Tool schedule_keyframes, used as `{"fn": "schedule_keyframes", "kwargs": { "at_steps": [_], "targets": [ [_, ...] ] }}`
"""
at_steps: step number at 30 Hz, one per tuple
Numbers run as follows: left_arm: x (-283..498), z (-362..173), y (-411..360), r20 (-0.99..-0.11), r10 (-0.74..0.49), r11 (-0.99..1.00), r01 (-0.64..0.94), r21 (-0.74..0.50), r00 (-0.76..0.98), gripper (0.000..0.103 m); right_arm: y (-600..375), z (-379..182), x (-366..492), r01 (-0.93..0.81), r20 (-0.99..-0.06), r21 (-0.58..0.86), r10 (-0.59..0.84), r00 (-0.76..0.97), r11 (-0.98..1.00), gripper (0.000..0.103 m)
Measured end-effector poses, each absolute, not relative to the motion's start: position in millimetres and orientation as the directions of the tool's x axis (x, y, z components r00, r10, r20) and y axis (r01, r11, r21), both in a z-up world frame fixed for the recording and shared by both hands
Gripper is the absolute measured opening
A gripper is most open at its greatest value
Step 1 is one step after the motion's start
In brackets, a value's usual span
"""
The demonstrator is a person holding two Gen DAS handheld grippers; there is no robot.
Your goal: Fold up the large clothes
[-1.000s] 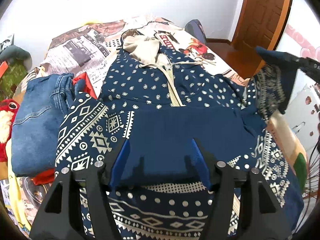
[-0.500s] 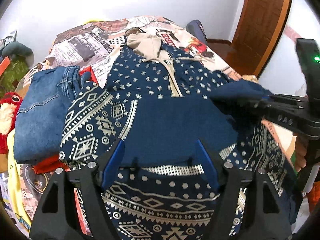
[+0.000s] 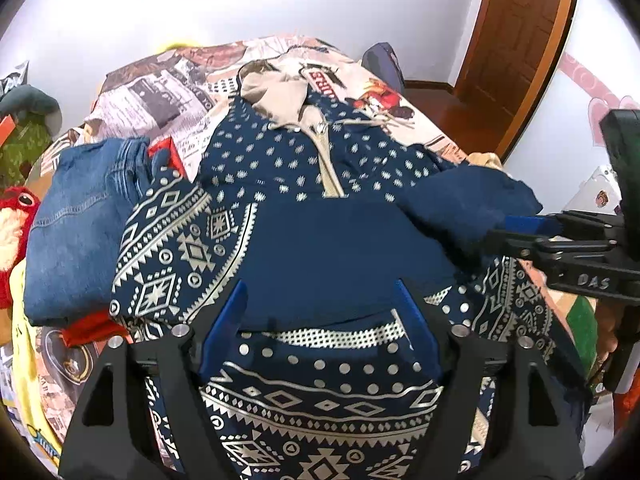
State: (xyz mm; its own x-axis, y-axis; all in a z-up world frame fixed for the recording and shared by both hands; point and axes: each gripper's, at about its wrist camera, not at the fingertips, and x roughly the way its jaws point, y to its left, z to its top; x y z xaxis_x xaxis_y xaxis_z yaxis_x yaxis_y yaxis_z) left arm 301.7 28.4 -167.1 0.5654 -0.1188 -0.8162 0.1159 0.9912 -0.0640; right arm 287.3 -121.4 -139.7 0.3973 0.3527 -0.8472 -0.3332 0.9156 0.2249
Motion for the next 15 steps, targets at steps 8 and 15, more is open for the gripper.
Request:
{"fn": "schedule_keyframes", "kwargs": {
  "at_steps": [8, 15],
  "targets": [
    [314, -170, 21, -0.809, -0.116, 0.991, 0.118, -0.057, 0.576, 0.087, -199, -145, 298, -0.139, -0.837, 0.235, 0.272, 0.475, 0.962, 0.052],
    [332, -198, 14, -0.842, -0.118, 0.991, 0.116, -0.067, 0.526, 0.087, -267, -194, 320, 0.136, -0.869, 0.340, 0.256, 0.422, 0.930, 0.052]
  ]
}}
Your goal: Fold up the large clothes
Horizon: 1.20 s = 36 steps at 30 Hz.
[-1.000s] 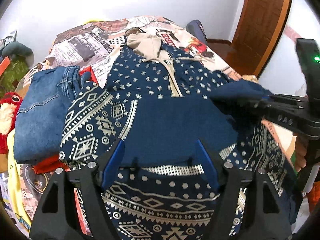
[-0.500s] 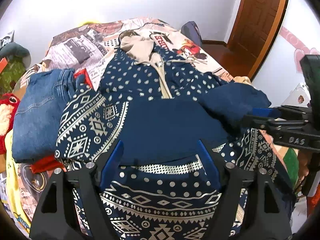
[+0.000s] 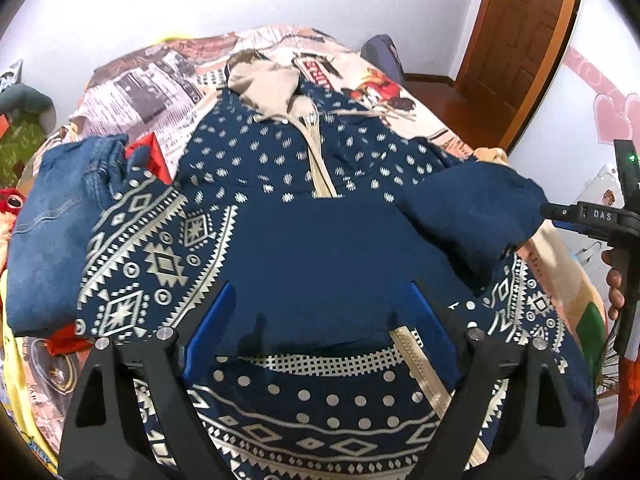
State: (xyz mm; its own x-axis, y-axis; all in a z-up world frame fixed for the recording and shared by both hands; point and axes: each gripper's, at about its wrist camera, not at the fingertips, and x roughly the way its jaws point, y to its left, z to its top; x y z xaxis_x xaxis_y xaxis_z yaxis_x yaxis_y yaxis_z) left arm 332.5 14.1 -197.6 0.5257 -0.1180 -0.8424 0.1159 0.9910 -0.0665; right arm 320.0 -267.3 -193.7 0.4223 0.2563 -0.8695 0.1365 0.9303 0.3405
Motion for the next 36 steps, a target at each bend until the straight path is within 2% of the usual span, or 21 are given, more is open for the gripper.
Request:
{"fn": "schedule_keyframes", "kwargs": {
  "at_steps": [5, 8, 11, 13, 15, 19, 24, 31, 36],
  "targets": [
    [344, -215, 14, -0.862, -0.117, 0.992, 0.105, -0.074, 0.493, 0.087, -285, -228, 334, 0.237, -0.854, 0.451, 0.339, 0.395, 0.860, 0.052],
    [349, -222, 16, -0.869, -0.120, 0.992, 0.094, -0.085, 0.480, 0.087, -291, -234, 339, 0.265, -0.824, 0.497, 0.355, 0.441, 0.826, 0.055],
    [352, -224, 18, -0.871, -0.120, 0.992, 0.086, -0.089, 0.476, 0.087, -289, -231, 344, 0.266, -0.814, 0.487, 0.322, 0.483, 0.832, 0.051],
    [354, -224, 19, -0.871, -0.114, 0.993, 0.084, -0.084, 0.478, 0.087, -283, -226, 346, 0.250, -0.828, 0.430, 0.269, 0.492, 0.867, 0.040],
    [352, -221, 20, -0.865, -0.108, 0.993, 0.086, -0.076, 0.489, 0.087, -275, -219, 349, 0.207, -0.836, 0.363, 0.219, 0.504, 0.908, 0.014],
    [346, -210, 21, -0.851, -0.089, 0.994, 0.095, -0.046, 0.518, 0.087, -260, -196, 346, 0.139, -0.820, 0.327, 0.207, 0.534, 0.935, 0.012],
    [333, -188, 29, -0.819, -0.084, 0.994, 0.101, -0.032, 0.568, 0.087, -239, -146, 338, 0.037, -0.751, 0.325, 0.234, 0.617, 0.945, 0.011],
    [309, -155, 51, -0.765, -0.066, 0.997, 0.077, -0.022, 0.640, 0.087, -173, -73, 328, -0.156, -0.644, 0.362, 0.368, 0.671, 0.919, 0.011],
    [288, -138, 78, -0.735, -0.051, 0.999, 0.042, -0.030, 0.676, 0.088, -107, -44, 321, -0.307, -0.598, 0.363, 0.473, 0.647, 0.880, 0.011]
  ]
}}
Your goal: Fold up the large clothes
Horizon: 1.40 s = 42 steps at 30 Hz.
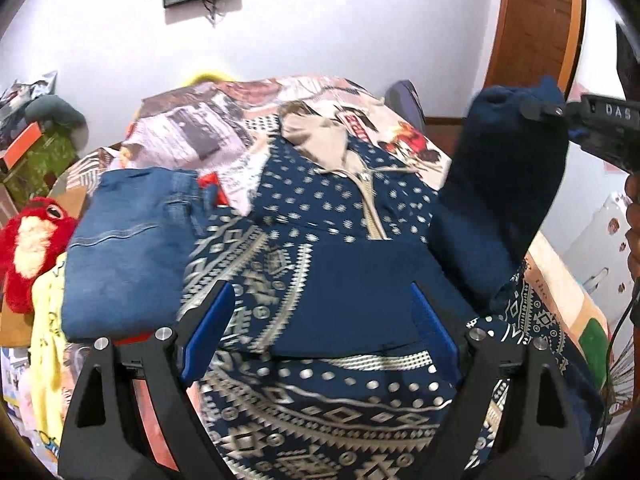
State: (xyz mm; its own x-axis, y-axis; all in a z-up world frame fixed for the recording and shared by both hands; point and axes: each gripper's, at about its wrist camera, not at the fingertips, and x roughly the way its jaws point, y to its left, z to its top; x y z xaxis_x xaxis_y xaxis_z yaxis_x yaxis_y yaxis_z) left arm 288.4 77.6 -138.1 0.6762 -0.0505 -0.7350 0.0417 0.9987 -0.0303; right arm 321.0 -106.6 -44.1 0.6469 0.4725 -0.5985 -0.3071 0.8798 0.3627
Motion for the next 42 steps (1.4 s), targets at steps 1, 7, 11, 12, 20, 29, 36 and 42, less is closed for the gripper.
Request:
{"fn": "schedule_keyframes", "kwargs": {
  "at_steps": [1, 7, 11, 12, 20, 29, 36, 42],
  "targets": [
    [284, -135, 83, -0.731, -0.045, 0.999, 0.034, -0.031, 0.681, 0.088, -91, -42, 319, -0.338, -0.596, 0.363, 0.495, 0.632, 0.868, 0.011],
    [261, -128, 115, -0.720, -0.013, 0.999, -0.012, -0.030, 0.694, 0.089, -3, -73, 305, -0.455, -0.645, 0.382, 0.585, 0.491, 0.804, 0.011],
    [245, -128, 139, -0.718, 0.028, 0.999, -0.053, -0.012, 0.695, 0.090, 40, -113, 297, -0.479, -0.706, 0.417, 0.607, 0.364, 0.772, 0.011],
    [243, -129, 143, -0.719, 0.033, 0.998, -0.060, -0.012, 0.694, 0.090, 46, -121, 294, -0.483, -0.719, 0.420, 0.607, 0.339, 0.768, 0.011],
    [225, -150, 184, -0.762, 0.059, 0.987, -0.151, -0.052, 0.645, 0.091, 86, -182, 287, -0.472, -0.838, 0.426, 0.533, 0.115, 0.772, 0.015],
    [222, -169, 178, -0.801, 0.005, 0.983, -0.151, -0.107, 0.599, 0.091, 48, -151, 276, -0.485, -0.827, 0.455, 0.556, 0.082, 0.747, 0.037],
    [236, -176, 122, -0.805, 0.017, 0.999, -0.037, -0.005, 0.593, 0.091, -31, -93, 284, -0.457, -0.786, 0.369, 0.534, 0.312, 0.809, 0.045],
    [262, -202, 74, -0.813, 0.077, 0.988, 0.065, 0.140, 0.577, 0.089, -93, -77, 288, -0.392, -0.794, 0.227, 0.402, 0.456, 0.892, 0.046]
  ]
}}
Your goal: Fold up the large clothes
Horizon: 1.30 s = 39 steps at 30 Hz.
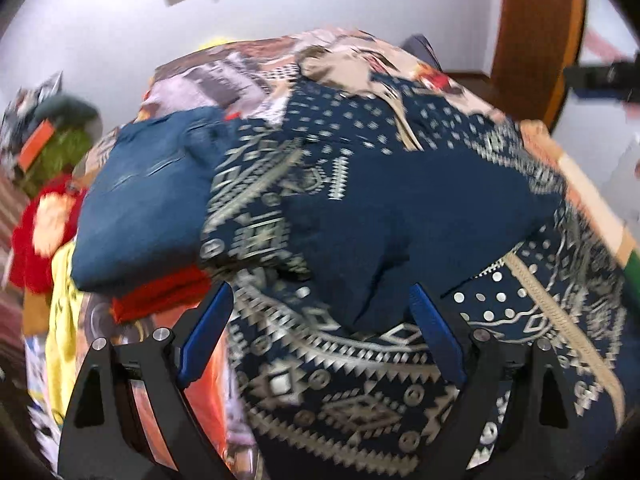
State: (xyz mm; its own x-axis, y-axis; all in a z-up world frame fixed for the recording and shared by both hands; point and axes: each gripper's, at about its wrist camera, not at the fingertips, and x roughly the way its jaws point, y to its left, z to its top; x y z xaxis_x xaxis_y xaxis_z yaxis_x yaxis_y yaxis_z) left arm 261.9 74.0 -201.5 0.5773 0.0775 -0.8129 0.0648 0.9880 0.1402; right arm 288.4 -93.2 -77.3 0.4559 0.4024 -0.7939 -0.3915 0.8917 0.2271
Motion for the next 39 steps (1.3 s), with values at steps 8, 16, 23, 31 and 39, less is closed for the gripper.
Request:
{"fn": "schedule_keyframes", "kwargs": {
  "at_steps": [8, 16, 23, 31, 39],
  "targets": [
    [291, -238, 40, -0.770, 0.281, 0.904, 0.112, 0.413, 0.572, 0.045, -151, -115, 300, -0.292, -0.861, 0.119, 0.245, 0.446, 0.949, 0.049],
    [298, -191, 75, -0.807, 0.059, 0.987, 0.085, 0.134, 0.588, 0.016, -156, -176, 319, -0.238, -0.910, 0.144, 0.223, 0.350, 0.961, 0.049],
    [290, -153, 130, -0.751, -0.052, 0.995, -0.034, -0.098, 0.658, 0.013, -145, -207, 328, -0.210, -0.923, 0.157, 0.219, 0.317, 0.965, 0.049],
    [278, -211, 155, -0.856, 0.008, 0.986, -0.149, -0.081, 0.517, 0.017, -134, -211, 318, -0.250, -0.924, 0.082, 0.167, 0.343, 0.965, 0.052],
    [247, -227, 153, -0.868, 0.136, 0.985, -0.159, 0.067, 0.478, 0.058, -131, -208, 314, -0.251, -0.928, 0.059, 0.146, 0.343, 0.966, 0.052]
  ]
}}
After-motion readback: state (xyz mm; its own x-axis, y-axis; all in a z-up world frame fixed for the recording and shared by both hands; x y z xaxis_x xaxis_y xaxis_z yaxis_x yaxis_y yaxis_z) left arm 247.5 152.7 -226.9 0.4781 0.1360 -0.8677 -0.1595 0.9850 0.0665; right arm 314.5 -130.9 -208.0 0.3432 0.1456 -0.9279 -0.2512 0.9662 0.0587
